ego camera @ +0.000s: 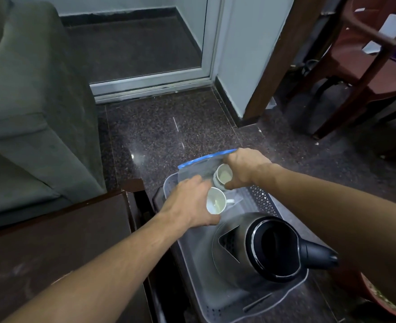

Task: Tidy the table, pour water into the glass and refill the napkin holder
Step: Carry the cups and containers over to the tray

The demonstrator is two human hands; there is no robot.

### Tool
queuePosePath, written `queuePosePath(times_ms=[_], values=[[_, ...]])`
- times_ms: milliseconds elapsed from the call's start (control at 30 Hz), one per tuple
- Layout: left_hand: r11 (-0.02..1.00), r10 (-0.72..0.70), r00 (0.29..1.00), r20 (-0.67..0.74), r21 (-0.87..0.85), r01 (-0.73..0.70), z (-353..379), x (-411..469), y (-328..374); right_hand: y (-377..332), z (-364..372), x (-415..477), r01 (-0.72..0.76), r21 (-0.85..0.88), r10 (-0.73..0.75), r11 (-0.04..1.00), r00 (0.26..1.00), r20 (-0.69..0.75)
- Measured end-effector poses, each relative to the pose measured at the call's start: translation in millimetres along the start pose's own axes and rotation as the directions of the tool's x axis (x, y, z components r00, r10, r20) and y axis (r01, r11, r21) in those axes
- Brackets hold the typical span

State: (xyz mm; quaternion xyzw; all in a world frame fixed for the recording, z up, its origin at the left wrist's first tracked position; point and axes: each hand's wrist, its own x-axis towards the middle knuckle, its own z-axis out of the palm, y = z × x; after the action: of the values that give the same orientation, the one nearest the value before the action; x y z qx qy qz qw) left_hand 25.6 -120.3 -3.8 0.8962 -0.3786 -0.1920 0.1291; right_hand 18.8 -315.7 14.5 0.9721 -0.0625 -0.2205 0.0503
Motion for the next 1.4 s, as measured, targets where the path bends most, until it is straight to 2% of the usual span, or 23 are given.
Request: queuePosePath(times_ms=[200,300,333,467,567,867,1033,1200,1400], values=[[0.998,-0.041,0.999,0.004,-0.055,0.041,0,8,14,14,0,-8,0.066,0.009,-0.065,0.998,0.997,-0.050],[0.997,-0.040,0.999,-0.006,-0.065,0.040,2,12,22,25,-5,-17,0.075,0.093,-0.064,0.993,0.992,-0.107],[0.998,-0.034,0.999,-0.007,-0.051,0.034,3,13,24,29,-7,-22,0.085,0.141,-0.074,0.986,0.994,-0.084],[0.999,-0.034,0.999,-0.017,-0.044,0.033,10,18,29,36,1,-37,0.128,0.241,-0.171,0.962,0.971,0.166],[0.997,-0.028,1.000,-0.005,-0.066,0.028,13,25,29,42,18,-40,0.133,0.282,-0.196,0.950,0.958,0.208],[0.985,0.021,1.000,-0.009,-0.173,-0.023,27,31,16,41,45,-44,0.158,0.332,-0.207,0.930,0.971,0.117],[0.964,0.042,0.999,0.013,-0.265,-0.037,29,28,11,48,53,-46,0.143,0.379,-0.199,0.914,0.974,0.112],[0.957,0.067,0.997,0.040,-0.285,-0.053,33,31,14,50,57,-50,0.133,0.289,-0.182,0.948,0.972,0.151],[0.943,0.064,0.998,0.026,-0.328,-0.052,25,27,5,39,28,-49,0.130,0.163,-0.173,0.978,0.943,0.284]])
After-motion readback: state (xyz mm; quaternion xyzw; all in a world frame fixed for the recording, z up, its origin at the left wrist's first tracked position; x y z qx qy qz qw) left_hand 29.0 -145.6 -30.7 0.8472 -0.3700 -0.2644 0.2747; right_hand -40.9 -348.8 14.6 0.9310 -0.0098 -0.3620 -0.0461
